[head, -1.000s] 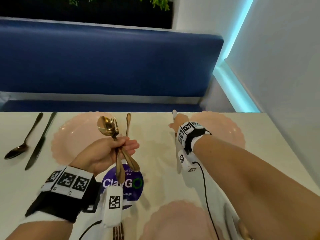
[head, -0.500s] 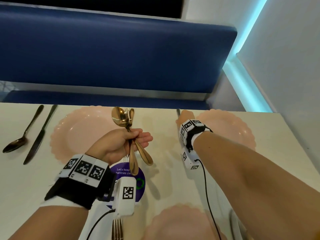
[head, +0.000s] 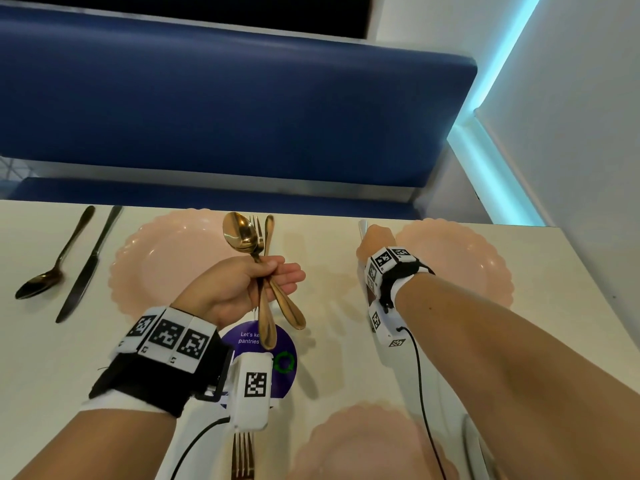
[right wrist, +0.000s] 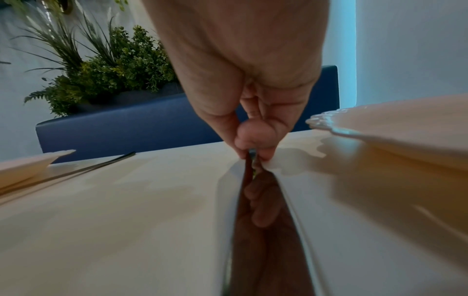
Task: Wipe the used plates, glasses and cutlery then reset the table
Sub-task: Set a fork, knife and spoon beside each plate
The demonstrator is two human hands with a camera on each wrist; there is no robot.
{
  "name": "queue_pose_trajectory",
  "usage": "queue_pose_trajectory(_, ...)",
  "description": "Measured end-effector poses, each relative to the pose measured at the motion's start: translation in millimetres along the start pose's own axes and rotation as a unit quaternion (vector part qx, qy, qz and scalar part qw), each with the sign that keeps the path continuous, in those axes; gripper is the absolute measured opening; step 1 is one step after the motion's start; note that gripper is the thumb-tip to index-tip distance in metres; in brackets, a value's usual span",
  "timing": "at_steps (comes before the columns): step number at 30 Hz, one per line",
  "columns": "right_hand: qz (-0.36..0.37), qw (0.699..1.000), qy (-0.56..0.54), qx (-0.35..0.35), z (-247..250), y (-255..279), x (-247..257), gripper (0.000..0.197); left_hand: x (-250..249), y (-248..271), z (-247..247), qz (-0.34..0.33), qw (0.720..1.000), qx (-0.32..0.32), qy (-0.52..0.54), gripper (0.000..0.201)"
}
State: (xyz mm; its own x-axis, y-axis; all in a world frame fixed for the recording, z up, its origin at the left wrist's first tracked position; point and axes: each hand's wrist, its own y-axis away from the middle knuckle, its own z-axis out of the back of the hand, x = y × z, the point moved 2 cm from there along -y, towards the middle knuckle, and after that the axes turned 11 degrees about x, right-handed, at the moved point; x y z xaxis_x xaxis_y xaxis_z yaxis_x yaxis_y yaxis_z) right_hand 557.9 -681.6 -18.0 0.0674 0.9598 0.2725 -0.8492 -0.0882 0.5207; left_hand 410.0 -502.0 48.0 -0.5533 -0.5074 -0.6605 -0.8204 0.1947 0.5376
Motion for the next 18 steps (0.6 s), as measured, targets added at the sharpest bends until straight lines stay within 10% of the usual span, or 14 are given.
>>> queue_pose_trajectory(12,0.000,0.998,0.059,0.009,1,1,3,0.043,2,-4,4,-0.003,1.000,0.012,0.015,0.020)
queue_pose_trajectory(18,0.140,0.988,0.012,-0.059,19,35,30,0.024,4,-12,9,-0.037,0.999,-0.014,0.032,0.011)
